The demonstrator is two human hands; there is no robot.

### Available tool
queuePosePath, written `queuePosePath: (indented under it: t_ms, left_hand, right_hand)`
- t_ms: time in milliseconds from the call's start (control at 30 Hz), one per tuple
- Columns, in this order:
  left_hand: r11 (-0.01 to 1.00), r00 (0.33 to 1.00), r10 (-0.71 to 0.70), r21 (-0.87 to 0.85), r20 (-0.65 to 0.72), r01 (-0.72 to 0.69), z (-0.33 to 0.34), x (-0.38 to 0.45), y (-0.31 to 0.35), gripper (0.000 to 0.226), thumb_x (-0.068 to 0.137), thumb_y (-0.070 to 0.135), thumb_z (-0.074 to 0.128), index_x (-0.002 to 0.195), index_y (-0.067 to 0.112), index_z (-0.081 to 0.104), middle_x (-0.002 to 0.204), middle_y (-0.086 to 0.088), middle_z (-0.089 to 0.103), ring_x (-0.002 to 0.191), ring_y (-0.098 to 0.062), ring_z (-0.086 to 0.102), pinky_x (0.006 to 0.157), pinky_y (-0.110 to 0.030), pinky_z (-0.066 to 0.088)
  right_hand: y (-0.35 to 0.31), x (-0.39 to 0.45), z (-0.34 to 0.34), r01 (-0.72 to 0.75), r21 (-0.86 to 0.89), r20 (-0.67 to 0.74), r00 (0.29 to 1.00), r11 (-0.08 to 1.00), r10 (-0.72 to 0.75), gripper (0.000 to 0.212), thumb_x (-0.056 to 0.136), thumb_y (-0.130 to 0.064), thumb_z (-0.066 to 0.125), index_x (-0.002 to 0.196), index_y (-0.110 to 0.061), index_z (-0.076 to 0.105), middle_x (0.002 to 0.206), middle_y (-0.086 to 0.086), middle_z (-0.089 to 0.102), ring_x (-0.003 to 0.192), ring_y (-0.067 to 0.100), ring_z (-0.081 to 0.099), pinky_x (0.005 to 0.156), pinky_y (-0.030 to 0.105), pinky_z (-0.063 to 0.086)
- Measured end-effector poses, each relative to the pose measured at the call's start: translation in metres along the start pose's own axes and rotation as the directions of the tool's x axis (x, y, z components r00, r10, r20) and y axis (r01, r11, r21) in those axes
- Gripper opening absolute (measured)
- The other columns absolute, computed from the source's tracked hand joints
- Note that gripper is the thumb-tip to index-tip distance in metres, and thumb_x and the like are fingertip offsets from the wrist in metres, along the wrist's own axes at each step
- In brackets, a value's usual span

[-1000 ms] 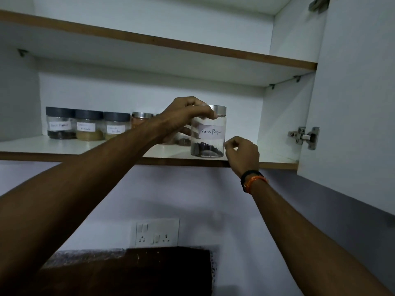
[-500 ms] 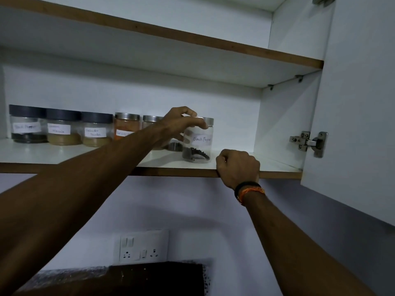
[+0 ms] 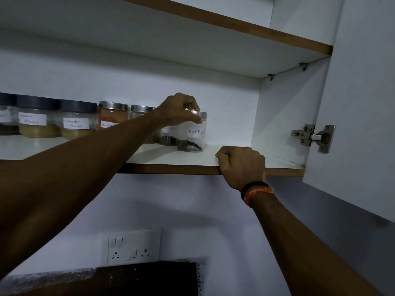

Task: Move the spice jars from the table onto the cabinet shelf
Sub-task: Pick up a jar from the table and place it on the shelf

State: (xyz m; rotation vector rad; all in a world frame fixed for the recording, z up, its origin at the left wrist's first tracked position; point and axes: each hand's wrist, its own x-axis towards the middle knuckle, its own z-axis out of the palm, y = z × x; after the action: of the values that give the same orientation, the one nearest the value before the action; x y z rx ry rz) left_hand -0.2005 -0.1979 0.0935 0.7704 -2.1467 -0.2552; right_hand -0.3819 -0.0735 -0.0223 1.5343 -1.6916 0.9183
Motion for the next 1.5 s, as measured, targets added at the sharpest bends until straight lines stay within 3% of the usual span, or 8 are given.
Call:
queuePosePath:
  t_ms: [100, 233, 367, 567, 733, 900, 1367, 1500]
  left_hand:
    - [0.997, 0.998, 0.048, 0.055, 0.036, -0.05, 0.003, 0.01, 0.003, 0.036, 0.081, 0.027, 0.081, 0.107, 0.005, 0.071, 0.109, -0.009, 0.072, 0.102, -0.026, 0.065, 0.086, -0.042, 0.054]
    - [0.989, 0.995, 0.066, 0.127, 0.072, -0.074, 0.008, 0.024, -0.003, 0.035, 0.081, 0.03, 0.081, 0.105, 0.005, 0.072, 0.105, -0.009, 0.074, 0.097, -0.024, 0.066, 0.081, -0.038, 0.055]
    - [0.98, 0.993, 0.086, 0.175, 0.077, -0.099, 0.01, 0.033, -0.011, 0.034, 0.082, 0.032, 0.08, 0.104, 0.007, 0.073, 0.104, -0.007, 0.074, 0.095, -0.022, 0.066, 0.074, -0.03, 0.051]
    - [0.954, 0.99, 0.079, 0.278, 0.114, -0.108, 0.009, 0.04, -0.016, 0.037, 0.085, 0.033, 0.077, 0.111, 0.007, 0.071, 0.113, -0.008, 0.072, 0.103, -0.026, 0.065, 0.087, -0.041, 0.053]
    - [0.941, 0.99, 0.055, 0.325, 0.128, -0.094, 0.009, 0.043, -0.016, 0.038, 0.086, 0.03, 0.076, 0.115, 0.006, 0.068, 0.122, -0.011, 0.069, 0.112, -0.028, 0.063, 0.091, -0.04, 0.051]
    - [0.923, 0.992, 0.031, 0.378, 0.126, -0.076, 0.014, 0.047, -0.014, 0.036, 0.087, 0.027, 0.075, 0.116, 0.006, 0.066, 0.128, -0.013, 0.064, 0.116, -0.031, 0.06, 0.091, -0.039, 0.048]
    - [0.902, 0.996, 0.003, 0.43, 0.091, -0.042, 0.022, 0.057, -0.022, 0.032, 0.088, 0.021, 0.075, 0.114, 0.008, 0.062, 0.129, -0.014, 0.063, 0.115, -0.031, 0.059, 0.086, -0.035, 0.044]
    - [0.865, 0.994, 0.011, 0.498, 0.111, -0.065, 0.023, 0.05, -0.019, 0.034, 0.092, 0.019, 0.066, 0.123, 0.007, 0.06, 0.13, -0.015, 0.062, 0.114, -0.033, 0.058, 0.094, -0.04, 0.047]
  right_hand:
    - [-0.001, 0.0, 0.0, -0.004, 0.009, -0.01, 1.0, 1.0, 0.004, 0.032, 0.097, -0.033, 0.045, 0.09, -0.023, 0.075, 0.071, -0.002, 0.068, 0.06, 0.015, 0.05, 0.057, 0.024, 0.03]
    - [-0.002, -0.001, -0.001, 0.003, 0.028, -0.026, 1.0, 1.0, -0.002, 0.047, 0.089, -0.04, 0.031, 0.087, -0.023, 0.074, 0.065, -0.006, 0.061, 0.056, 0.013, 0.046, 0.051, 0.021, 0.019]
    - [-0.002, 0.0, -0.001, 0.015, 0.051, -0.043, 0.999, 0.999, -0.013, 0.05, 0.086, -0.041, 0.029, 0.089, -0.022, 0.075, 0.071, -0.003, 0.069, 0.057, 0.012, 0.047, 0.051, 0.019, 0.016]
    - [-0.002, -0.001, 0.0, 0.008, 0.064, -0.055, 0.998, 0.998, -0.004, 0.048, 0.085, -0.039, 0.03, 0.086, -0.021, 0.075, 0.068, -0.004, 0.068, 0.056, 0.013, 0.048, 0.052, 0.019, 0.017]
    - [-0.003, -0.001, 0.0, -0.006, 0.04, -0.059, 0.998, 0.999, 0.008, 0.045, 0.085, -0.038, 0.032, 0.08, -0.02, 0.073, 0.06, -0.006, 0.057, 0.053, 0.014, 0.046, 0.05, 0.021, 0.016]
    - [-0.003, -0.002, 0.0, -0.025, 0.025, -0.045, 0.999, 0.999, 0.026, 0.045, 0.084, -0.038, 0.031, 0.079, -0.02, 0.072, 0.061, -0.005, 0.06, 0.055, 0.016, 0.049, 0.054, 0.025, 0.024]
    - [0.001, -0.001, 0.004, 0.0, 0.04, -0.046, 0.999, 0.999, 0.001, 0.045, 0.085, -0.039, 0.03, 0.081, -0.02, 0.071, 0.061, -0.008, 0.053, 0.054, 0.014, 0.045, 0.052, 0.022, 0.02]
    - [0.0, -0.003, 0.003, -0.008, 0.032, -0.044, 0.999, 0.999, 0.009, 0.043, 0.082, -0.038, 0.032, 0.076, -0.017, 0.069, 0.061, -0.002, 0.061, 0.056, 0.02, 0.054, 0.054, 0.025, 0.028]
